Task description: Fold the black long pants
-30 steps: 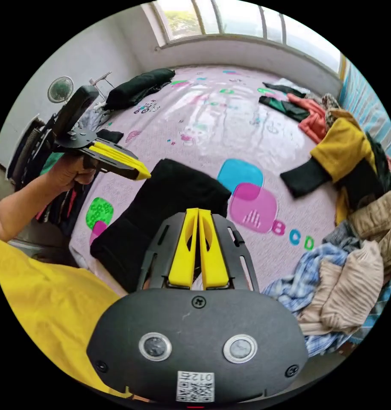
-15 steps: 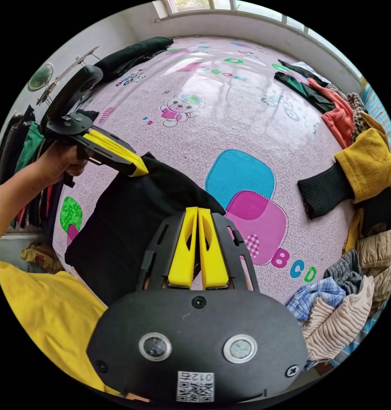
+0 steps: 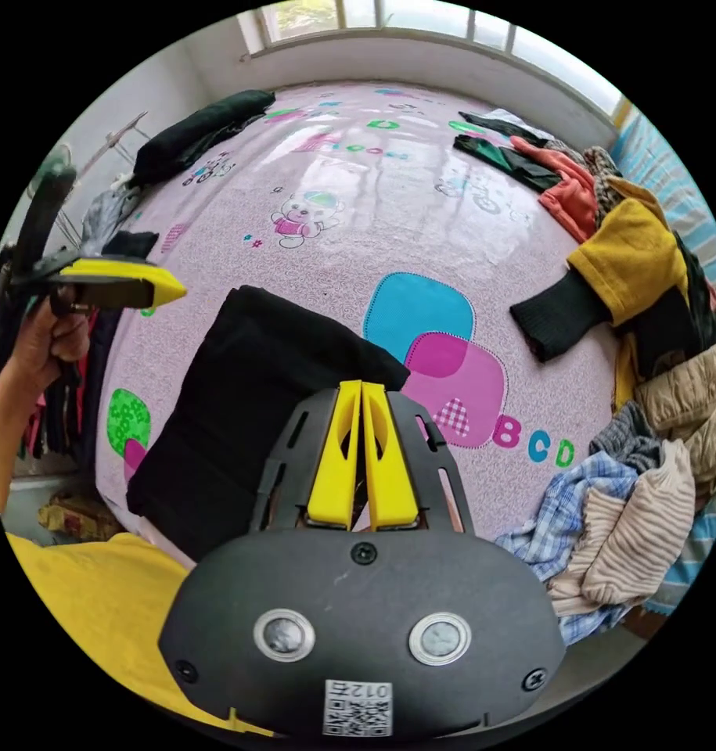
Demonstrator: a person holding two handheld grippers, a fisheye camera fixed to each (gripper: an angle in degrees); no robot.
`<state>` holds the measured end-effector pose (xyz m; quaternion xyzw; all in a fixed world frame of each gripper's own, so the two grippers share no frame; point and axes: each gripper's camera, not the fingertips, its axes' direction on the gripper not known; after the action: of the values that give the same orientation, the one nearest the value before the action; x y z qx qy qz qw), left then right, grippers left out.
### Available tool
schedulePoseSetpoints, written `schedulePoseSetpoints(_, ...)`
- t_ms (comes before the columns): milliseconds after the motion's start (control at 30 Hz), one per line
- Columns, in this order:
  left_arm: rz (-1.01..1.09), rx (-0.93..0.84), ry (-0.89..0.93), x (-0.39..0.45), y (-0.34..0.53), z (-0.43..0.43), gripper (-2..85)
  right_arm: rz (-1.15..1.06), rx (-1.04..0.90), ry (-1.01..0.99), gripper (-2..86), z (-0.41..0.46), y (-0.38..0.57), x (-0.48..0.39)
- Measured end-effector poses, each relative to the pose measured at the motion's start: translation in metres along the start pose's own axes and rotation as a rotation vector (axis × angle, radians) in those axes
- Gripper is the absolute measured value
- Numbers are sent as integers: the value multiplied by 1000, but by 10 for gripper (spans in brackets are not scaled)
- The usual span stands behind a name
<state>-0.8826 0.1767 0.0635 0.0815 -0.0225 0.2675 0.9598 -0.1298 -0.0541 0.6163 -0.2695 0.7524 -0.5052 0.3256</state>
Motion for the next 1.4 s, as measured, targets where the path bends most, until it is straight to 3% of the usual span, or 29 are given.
schedulePoseSetpoints(100, 19, -59, -23, 13, 24, 6, 5, -29, 101, -45, 0, -28, 32, -12)
schedulePoseSetpoints(200, 11, -100, 27, 19, 34, 29, 5, -124, 59, -56, -1, -22, 52, -37)
schedulePoseSetpoints(300, 36, -102, 69, 29, 24, 43, 6, -163, 19, 83, -1, -10, 59, -52)
schedulePoseSetpoints(533, 93, -73, -76, 35, -38, 48, 5, -122, 149, 136, -1, -33, 33, -33)
schedulePoseSetpoints(667, 75, -184, -192, 16, -65, 74, 5, -97, 141, 158, -1, -21, 5, -16)
schedulePoseSetpoints(1033, -76, -194, 137, -58, -85, 84, 1, 39, -87, -50, 2, 19, -40, 52)
schedulePoseSetpoints(1167, -134, -93, 67, -59, -73, 44, 3, 149, -36, -203, 1, -9, -29, 82)
schedulePoseSetpoints(1233, -110, -19, 38, -51, -52, 7, 4, 215, 90, -229, 1, -47, -1, 92)
schedulePoseSetpoints(1400, -62, 7, 79, -16, 4, -9, 5, 103, 165, -184, 3, -87, 70, 48)
